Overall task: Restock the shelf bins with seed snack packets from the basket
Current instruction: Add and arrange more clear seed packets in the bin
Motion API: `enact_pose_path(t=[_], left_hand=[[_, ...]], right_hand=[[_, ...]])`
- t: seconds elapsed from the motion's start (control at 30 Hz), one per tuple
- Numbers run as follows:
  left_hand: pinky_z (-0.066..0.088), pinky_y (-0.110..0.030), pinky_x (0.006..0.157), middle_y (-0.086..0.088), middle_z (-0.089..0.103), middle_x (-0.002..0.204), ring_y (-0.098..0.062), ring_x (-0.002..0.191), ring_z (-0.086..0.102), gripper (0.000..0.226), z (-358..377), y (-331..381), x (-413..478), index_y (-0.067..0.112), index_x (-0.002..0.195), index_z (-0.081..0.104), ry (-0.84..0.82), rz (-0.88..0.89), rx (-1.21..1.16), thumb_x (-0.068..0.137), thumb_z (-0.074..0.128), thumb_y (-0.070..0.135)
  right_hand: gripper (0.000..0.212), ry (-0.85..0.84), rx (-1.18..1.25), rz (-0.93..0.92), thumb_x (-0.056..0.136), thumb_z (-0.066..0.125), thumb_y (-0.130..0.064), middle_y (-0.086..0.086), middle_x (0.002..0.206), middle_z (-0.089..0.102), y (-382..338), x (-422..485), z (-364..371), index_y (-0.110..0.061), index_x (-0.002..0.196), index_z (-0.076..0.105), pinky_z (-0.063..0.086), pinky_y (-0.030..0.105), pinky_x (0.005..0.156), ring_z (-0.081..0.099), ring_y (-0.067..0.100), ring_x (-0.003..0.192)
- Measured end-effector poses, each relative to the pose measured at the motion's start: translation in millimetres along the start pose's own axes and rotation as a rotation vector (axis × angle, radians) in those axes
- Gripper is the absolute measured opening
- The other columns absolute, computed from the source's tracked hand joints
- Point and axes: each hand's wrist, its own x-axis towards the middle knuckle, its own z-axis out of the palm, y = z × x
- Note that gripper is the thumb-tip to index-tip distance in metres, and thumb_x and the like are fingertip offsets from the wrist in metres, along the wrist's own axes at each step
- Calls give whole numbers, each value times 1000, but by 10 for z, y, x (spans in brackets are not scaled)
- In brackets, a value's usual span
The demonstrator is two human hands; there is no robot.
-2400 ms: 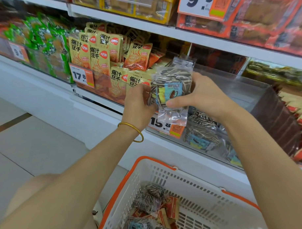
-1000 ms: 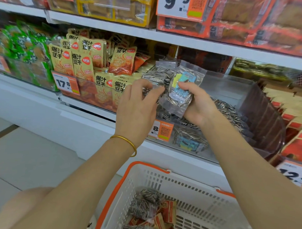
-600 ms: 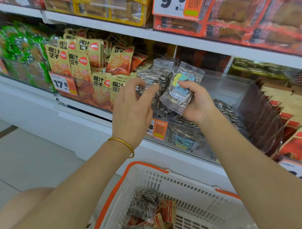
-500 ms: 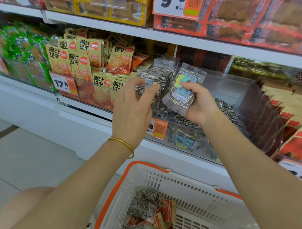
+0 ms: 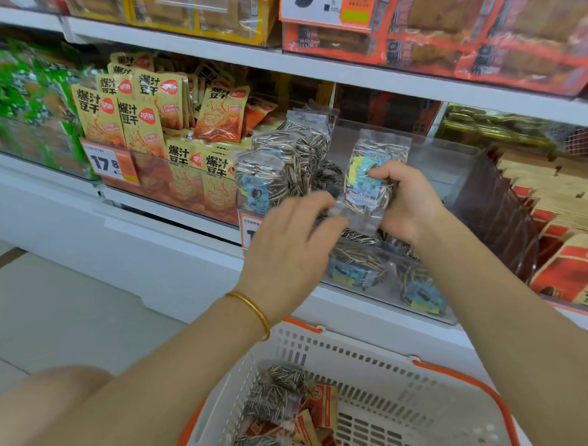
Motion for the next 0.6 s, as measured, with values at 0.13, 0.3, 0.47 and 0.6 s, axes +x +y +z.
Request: enact_pose_path(t=[0.13, 0.3, 0.47, 0.6], left_hand=[[44, -39, 79, -12, 61, 117, -32, 104, 54, 30, 213, 80, -5, 9, 107, 64, -194, 207, 58, 78, 56, 8], [40, -37, 82, -2, 63, 110, -27, 104, 54, 33, 343, 27, 134, 15, 105, 64, -335, 233, 47, 91, 40, 32], [41, -40, 80, -3, 63, 107, -27, 102, 56, 35, 443, -19, 154, 16, 100, 66, -351, 270, 63, 92, 38, 35], [38, -39, 78, -3, 63, 105, -27, 100, 56, 36, 434, 4, 157, 16, 95, 67, -362, 253, 32, 91, 38, 36]], right_hand=[[41, 188, -157, -78, 78, 59, -10, 14, 98, 62, -80, 75, -154, -1, 117, 49, 57, 39, 66, 64, 25, 77], [45, 429, -399, -331, 78, 69, 4, 4, 100, 62, -188, 304, -236, -12, 108, 39, 58, 30, 70, 65, 20, 91], [52, 513, -514, -454, 75, 74, 2, 9, 114, 62, -265, 755, -177, -6, 116, 43, 52, 36, 91, 61, 22, 104], [60, 576, -637, -418, 72, 79, -3, 11, 118, 62, -246, 1151, -118, -2, 122, 46, 48, 36, 96, 60, 22, 106]])
